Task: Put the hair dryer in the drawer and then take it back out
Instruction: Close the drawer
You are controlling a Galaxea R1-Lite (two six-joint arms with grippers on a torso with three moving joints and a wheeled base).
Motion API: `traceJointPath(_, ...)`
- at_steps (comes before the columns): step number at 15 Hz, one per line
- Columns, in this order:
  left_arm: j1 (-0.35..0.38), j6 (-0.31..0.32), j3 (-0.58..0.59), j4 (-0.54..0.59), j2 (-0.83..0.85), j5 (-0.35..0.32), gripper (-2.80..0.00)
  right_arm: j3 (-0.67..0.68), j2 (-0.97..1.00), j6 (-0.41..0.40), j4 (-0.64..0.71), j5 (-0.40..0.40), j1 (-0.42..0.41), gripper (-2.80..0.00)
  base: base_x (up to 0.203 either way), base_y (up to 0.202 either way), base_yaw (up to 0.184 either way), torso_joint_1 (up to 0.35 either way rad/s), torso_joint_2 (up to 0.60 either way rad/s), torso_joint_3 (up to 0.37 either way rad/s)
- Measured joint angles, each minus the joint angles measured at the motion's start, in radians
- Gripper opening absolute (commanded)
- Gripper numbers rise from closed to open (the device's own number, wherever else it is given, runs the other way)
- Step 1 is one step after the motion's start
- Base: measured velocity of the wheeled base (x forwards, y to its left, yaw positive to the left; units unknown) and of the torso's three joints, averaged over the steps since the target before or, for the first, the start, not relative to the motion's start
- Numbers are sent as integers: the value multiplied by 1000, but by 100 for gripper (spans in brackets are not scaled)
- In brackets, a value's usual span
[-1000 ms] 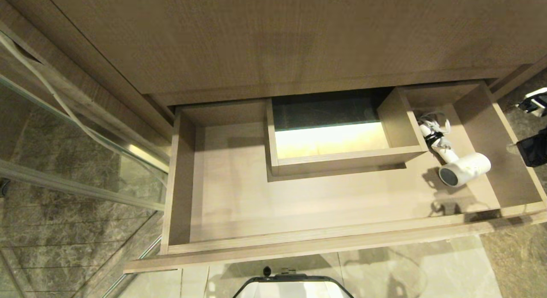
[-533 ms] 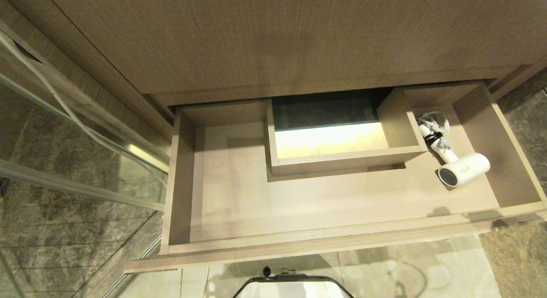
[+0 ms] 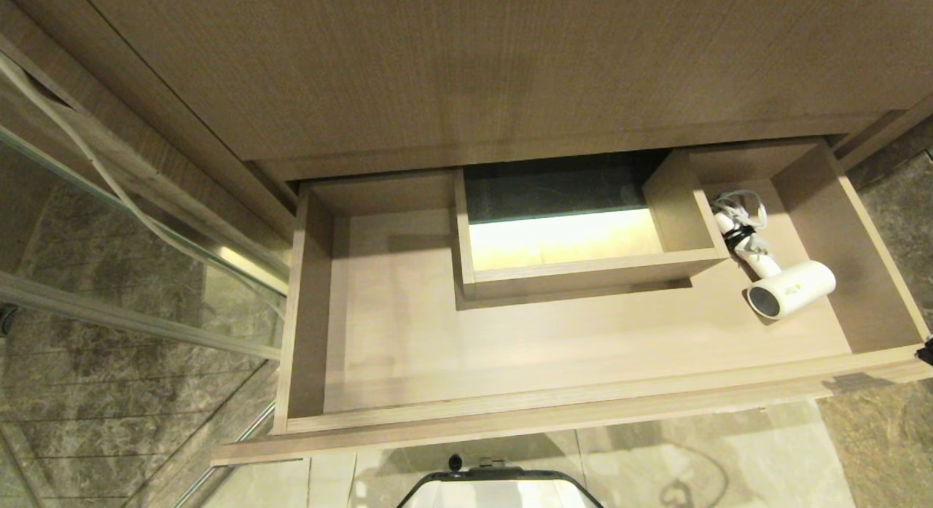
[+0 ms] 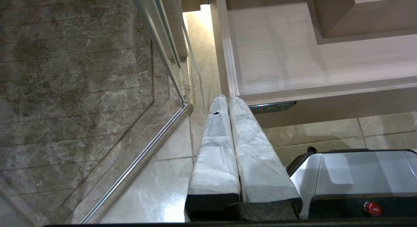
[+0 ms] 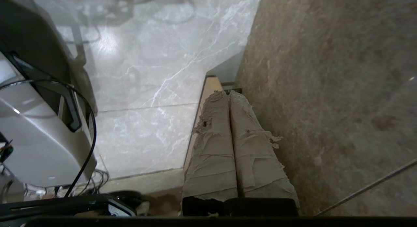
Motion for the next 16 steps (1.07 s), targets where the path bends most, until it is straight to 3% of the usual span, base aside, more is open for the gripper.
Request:
traceJointPath(13, 1, 0, 0, 0, 0, 0, -280, -96, 286, 7, -324, 8, 16, -280, 0, 0, 0, 0, 0, 0)
traceJointPath(16, 0, 0, 0, 0, 0, 0, -280, -115, 266, 39, -376, 91, 15, -280, 0, 0, 0, 0, 0, 0)
